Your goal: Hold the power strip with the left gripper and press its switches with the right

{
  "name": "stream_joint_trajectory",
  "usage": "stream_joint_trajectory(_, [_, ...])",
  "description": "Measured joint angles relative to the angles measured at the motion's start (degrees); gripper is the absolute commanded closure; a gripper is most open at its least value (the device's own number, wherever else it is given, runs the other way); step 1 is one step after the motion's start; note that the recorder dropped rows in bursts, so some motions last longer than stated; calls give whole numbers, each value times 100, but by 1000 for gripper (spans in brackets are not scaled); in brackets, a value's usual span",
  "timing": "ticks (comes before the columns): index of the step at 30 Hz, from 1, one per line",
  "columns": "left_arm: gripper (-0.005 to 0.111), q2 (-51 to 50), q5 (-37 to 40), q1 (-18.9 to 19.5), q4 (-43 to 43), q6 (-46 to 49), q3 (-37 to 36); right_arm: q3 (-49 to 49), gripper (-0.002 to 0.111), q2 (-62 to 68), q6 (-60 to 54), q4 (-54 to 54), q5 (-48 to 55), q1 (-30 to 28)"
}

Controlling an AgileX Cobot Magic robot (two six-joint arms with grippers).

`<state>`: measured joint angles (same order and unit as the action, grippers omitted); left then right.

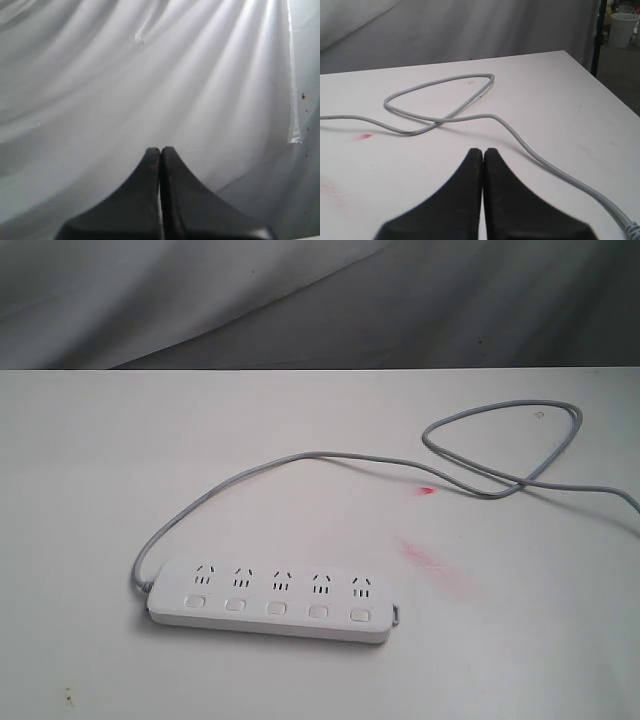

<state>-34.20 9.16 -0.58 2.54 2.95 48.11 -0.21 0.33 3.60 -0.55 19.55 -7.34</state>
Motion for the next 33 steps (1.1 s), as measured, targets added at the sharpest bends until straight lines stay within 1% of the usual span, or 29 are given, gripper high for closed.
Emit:
stream_joint_trajectory(5, [104,145,342,-11,-58,-1,-490,0,108,0,0,0,0,0])
stream_joint_trajectory(10, [104,215,307,-21,-124,-1,-1131,0,108,0,0,0,0,0])
stream_joint_trajectory(14, [104,607,-361,-162,-160,-1,-2239,0,108,0,0,0,0,0])
stream_joint_trajectory(15, [104,794,-566,-173,-160,-1,-2626,0,108,0,0,0,0,0])
stream_joint_trajectory(18, [104,1146,-747,-173,-164,-1,-3191,0,108,0,0,0,0,0])
stream_joint_trajectory(23, [104,1917,-794,-173,-164,11,-4064,0,108,0,0,0,0,0])
stream_joint_trajectory(28, [104,2778,-794,-173,-164,21,-4680,0,108,0,0,0,0,0])
stream_joint_trajectory(31, [104,3234,-794,-173,-149,21,-4790,0,108,0,0,0,10,0])
stream_joint_trajectory(33, [104,3346,-794,-173,-149,21,-4790,0,108,0,0,0,10,0])
